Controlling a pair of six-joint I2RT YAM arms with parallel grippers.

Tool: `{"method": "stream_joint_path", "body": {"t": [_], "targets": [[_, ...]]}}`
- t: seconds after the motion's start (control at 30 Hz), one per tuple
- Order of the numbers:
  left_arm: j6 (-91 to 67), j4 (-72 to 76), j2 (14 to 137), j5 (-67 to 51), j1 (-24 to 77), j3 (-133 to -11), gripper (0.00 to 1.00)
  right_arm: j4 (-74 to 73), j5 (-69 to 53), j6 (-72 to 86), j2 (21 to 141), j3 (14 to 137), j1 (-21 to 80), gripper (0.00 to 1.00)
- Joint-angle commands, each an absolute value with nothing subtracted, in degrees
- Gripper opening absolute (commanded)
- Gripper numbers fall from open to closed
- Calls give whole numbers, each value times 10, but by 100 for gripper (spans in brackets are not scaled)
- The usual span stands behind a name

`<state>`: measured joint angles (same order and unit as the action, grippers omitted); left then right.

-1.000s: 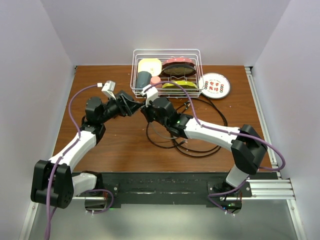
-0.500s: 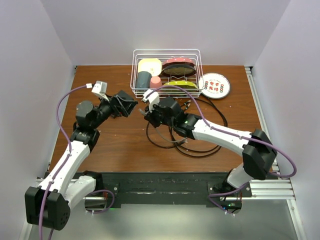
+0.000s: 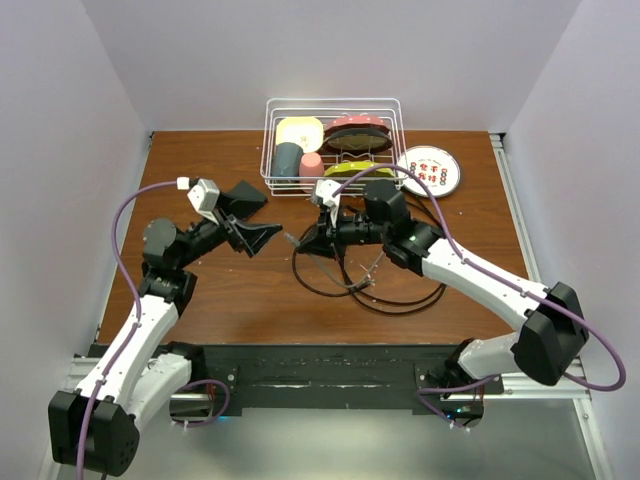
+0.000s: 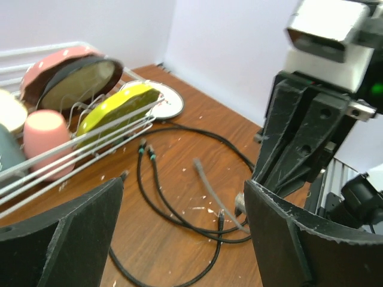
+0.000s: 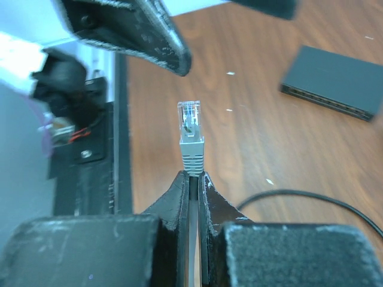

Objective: Insert the plug into the switch port

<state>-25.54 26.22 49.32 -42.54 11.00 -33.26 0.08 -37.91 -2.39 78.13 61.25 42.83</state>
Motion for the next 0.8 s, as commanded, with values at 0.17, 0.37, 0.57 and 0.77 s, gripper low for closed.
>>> {"method": "stream_joint_path", "body": {"t": [0.17,0.37,0.57,0.77], "targets": [[-259,291,495,-422,109,-336,86,-4,-289,22,807,641,432,0],[-260,248,526,-340,109,-351,86,-21,-160,44,820,642,439,0],[-284,159,601,-122,105,-380,86,-12,-99,62,866,648,440,0],[-264,87,761,-7,98,-478,87,-14,-93,64,939,686,440,0]]}}
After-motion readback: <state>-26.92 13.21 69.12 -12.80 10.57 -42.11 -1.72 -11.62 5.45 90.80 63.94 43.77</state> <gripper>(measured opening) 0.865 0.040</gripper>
